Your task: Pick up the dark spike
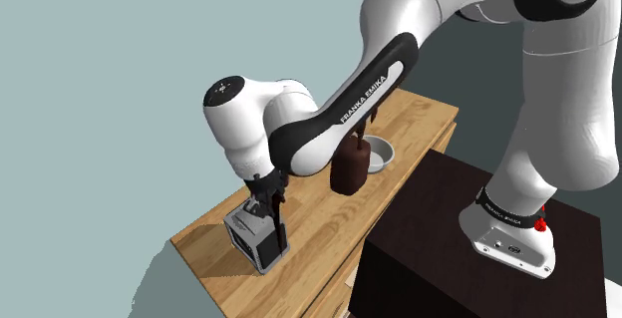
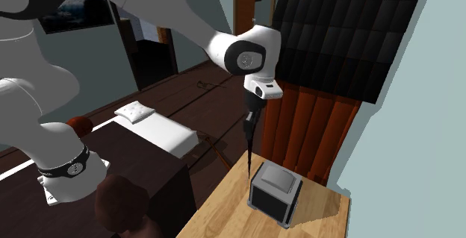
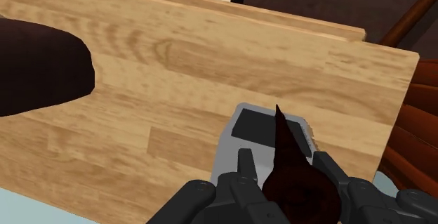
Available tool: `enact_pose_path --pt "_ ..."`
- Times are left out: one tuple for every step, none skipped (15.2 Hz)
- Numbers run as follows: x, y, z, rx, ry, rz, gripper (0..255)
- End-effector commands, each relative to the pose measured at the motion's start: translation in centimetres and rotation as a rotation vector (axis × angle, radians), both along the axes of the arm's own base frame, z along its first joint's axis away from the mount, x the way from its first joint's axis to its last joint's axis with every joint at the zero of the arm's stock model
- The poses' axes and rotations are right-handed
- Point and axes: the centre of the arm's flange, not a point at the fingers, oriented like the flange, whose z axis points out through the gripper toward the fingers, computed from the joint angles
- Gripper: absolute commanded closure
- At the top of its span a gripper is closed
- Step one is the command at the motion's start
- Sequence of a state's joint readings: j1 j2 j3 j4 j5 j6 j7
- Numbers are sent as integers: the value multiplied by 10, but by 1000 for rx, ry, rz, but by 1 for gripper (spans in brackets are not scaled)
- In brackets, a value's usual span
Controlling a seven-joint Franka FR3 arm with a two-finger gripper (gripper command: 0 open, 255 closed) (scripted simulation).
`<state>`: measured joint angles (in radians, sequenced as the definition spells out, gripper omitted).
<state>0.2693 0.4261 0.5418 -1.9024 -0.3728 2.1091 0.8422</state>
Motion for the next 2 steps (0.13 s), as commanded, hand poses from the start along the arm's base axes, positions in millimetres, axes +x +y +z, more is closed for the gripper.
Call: enact_pose_path --pt "1 0 7 0 0 0 255" --pt "1 0 7 0 0 0 255"
